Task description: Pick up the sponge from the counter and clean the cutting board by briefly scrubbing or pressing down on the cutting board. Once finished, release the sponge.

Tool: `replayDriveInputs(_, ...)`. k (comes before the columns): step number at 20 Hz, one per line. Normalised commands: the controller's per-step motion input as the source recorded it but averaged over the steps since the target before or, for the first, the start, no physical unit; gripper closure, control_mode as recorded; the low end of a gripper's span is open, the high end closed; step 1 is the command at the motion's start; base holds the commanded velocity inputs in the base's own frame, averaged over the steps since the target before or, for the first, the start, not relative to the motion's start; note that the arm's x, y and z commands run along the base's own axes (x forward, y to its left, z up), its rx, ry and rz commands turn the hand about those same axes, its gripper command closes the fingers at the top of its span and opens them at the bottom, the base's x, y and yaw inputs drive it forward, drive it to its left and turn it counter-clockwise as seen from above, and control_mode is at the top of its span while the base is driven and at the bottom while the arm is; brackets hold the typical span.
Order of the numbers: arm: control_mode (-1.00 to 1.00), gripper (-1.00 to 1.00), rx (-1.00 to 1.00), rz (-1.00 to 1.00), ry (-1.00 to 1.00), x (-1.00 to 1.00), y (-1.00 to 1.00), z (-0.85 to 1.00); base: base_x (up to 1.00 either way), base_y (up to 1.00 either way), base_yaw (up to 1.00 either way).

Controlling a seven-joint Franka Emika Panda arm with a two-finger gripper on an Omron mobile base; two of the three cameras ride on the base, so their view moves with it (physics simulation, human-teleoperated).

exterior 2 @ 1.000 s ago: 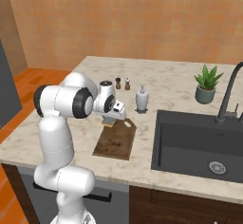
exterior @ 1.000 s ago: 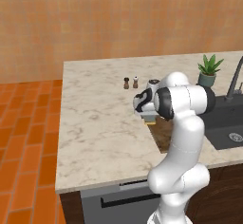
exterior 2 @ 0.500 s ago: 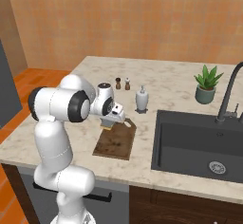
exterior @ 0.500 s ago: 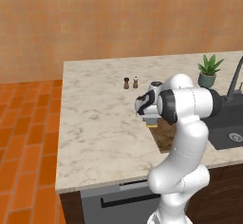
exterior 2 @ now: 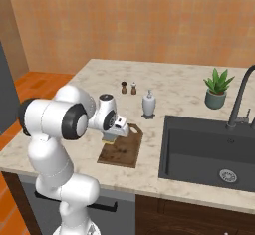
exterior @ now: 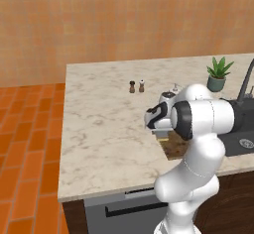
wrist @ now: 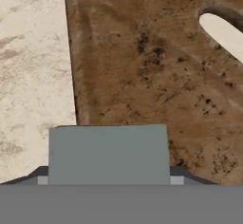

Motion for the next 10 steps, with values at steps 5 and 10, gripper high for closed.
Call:
replayDriveInputs(5,-1.0,1.0,0.0,0.02,0.0,-0.58,0.0,-0.14,0.0,0.0,0.0)
replayDriveInputs(10,-1.0,1.0,0.0,0.02,0.0,-0.61,0.0,-0.13,0.0,0.0,0.0)
